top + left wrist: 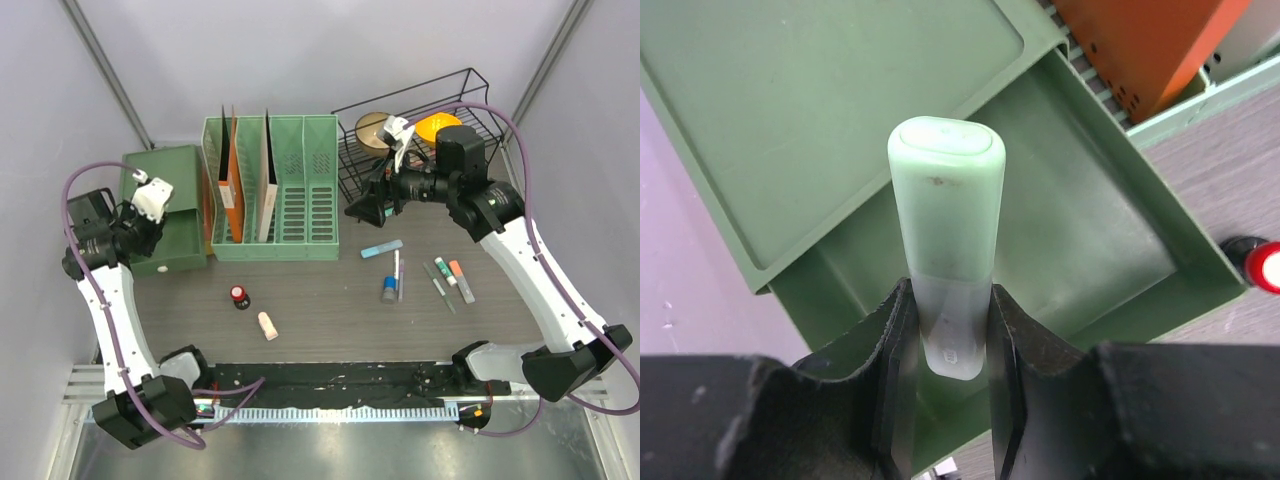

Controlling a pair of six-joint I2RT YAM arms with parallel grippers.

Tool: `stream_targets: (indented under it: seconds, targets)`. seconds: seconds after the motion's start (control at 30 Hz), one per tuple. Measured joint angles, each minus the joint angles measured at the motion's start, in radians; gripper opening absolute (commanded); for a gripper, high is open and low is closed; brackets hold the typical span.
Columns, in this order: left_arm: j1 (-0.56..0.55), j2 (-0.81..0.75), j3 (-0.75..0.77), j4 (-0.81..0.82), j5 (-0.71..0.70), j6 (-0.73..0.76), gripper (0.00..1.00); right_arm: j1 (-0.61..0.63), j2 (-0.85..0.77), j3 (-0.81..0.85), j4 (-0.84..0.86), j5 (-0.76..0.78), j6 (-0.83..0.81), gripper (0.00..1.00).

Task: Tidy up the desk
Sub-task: Place the stationery in the drawer.

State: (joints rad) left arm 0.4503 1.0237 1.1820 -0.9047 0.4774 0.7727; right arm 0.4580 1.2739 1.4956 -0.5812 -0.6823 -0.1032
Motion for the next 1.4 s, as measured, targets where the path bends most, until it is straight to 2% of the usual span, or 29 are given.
stream_targets:
  seconds: [0.27,0.47,0.6,0.67,0.83,0.87,0.9,1.03,1.1,1.4]
  targets:
    - [0.000,0.064,-0.002,-0.025,-0.006,0.092,0.00,0.000,0.000,-0.003,-0.006,0.013,-0.004,0.86]
    - [0.002,0.072,-0.001,-0.052,-0.006,0.176,0.01,-0.001,0.000,-0.016,-0.035,0.093,-0.027,0.86]
    - [0.002,0.100,0.002,-0.079,-0.006,0.227,0.06,-0.005,0.000,-0.046,-0.053,0.125,-0.045,0.86]
    - [0.002,0.111,0.002,-0.086,-0.006,0.245,0.13,-0.008,0.000,-0.057,-0.064,0.134,-0.053,0.86]
    - [0.002,0.132,0.009,-0.098,-0.007,0.284,0.14,-0.010,0.000,-0.066,-0.080,0.142,-0.065,0.86]
    - [0.002,0.137,0.012,-0.100,-0.007,0.289,0.20,-0.010,0.000,-0.068,-0.080,0.143,-0.068,0.86]
    - [0.002,0.140,0.014,-0.100,-0.007,0.293,0.22,-0.010,0.000,-0.068,-0.082,0.144,-0.071,0.86]
    - [0.002,0.151,0.029,-0.103,-0.007,0.319,0.23,-0.011,0.000,-0.069,-0.092,0.154,-0.078,0.86]
    - [0.002,0.156,0.035,-0.103,-0.008,0.333,0.31,-0.013,0.000,-0.069,-0.098,0.161,-0.079,0.86]
    - [0.002,0.185,0.046,-0.110,-0.014,0.372,0.33,-0.020,0.000,-0.069,-0.111,0.194,-0.087,0.86]
